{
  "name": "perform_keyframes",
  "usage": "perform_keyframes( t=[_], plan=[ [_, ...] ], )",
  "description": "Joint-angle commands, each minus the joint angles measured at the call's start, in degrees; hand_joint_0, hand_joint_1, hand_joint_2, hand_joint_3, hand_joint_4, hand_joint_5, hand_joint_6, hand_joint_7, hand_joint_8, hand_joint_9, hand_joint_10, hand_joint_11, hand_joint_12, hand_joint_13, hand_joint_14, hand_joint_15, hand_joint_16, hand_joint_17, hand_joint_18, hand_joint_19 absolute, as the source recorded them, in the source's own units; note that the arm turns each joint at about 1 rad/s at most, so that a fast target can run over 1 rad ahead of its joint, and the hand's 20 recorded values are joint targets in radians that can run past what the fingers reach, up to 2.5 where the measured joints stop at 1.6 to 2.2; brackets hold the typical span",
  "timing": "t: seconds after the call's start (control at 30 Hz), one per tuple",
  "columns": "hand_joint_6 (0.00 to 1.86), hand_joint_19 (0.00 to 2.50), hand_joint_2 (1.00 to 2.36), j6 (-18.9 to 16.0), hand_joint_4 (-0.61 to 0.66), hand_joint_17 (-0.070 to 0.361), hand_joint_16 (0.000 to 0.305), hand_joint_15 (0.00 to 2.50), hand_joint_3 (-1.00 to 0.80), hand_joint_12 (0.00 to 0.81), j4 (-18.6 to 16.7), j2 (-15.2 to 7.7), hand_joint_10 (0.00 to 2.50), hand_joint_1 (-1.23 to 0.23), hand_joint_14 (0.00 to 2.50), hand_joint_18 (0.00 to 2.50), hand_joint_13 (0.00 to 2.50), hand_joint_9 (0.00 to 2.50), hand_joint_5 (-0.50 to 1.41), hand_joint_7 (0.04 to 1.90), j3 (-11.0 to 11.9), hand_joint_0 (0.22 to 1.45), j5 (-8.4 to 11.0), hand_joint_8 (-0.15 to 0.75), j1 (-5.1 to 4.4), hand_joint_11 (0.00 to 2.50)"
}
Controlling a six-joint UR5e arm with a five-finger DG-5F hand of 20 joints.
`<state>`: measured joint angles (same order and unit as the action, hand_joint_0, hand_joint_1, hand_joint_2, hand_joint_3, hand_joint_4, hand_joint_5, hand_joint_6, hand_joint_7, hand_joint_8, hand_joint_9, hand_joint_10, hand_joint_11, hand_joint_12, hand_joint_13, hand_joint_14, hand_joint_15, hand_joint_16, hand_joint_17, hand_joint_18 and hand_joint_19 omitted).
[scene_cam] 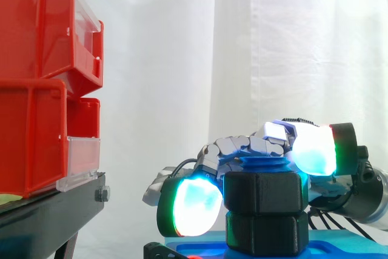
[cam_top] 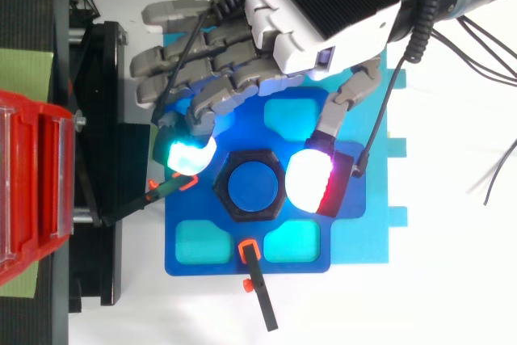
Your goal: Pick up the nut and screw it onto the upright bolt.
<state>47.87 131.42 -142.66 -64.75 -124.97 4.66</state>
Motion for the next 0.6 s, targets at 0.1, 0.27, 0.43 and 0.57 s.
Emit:
perform_keyframes(
  t=[0.1,0.27,0.43,0.57],
  plan=[
    [0.5,0.0,1.0,-0.2,0.23,0.127,0.056,0.0,-0.5,0.357,-0.1,0.0,0.0,-0.22,0.0,0.0,0.21,0.34,-0.2,0.85,0.0,0.42,0.25,0.26,-0.44,0.0],
    [0.5,0.0,1.0,0.0,0.23,0.127,0.056,0.0,-0.5,0.357,0.1,0.2,0.0,-0.22,0.0,0.0,0.22,0.35,-0.2,0.86,0.0,0.42,0.25,0.261,-0.53,0.0],
    [0.5,0.0,1.0,0.1,0.23,0.128,0.057,0.0,-0.5,0.359,0.6,1.2,0.0,-0.22,0.0,0.0,0.23,0.35,-0.2,0.86,0.0,0.42,0.25,0.262,-0.62,0.0],
    [0.5,0.0,1.0,0.9,0.24,0.127,0.057,0.0,-0.5,0.359,2.7,1.9,0.0,-0.22,0.0,0.0,0.23,0.35,-0.19,0.87,0.0,0.42,0.25,0.261,-0.71,0.0]
  ],
)
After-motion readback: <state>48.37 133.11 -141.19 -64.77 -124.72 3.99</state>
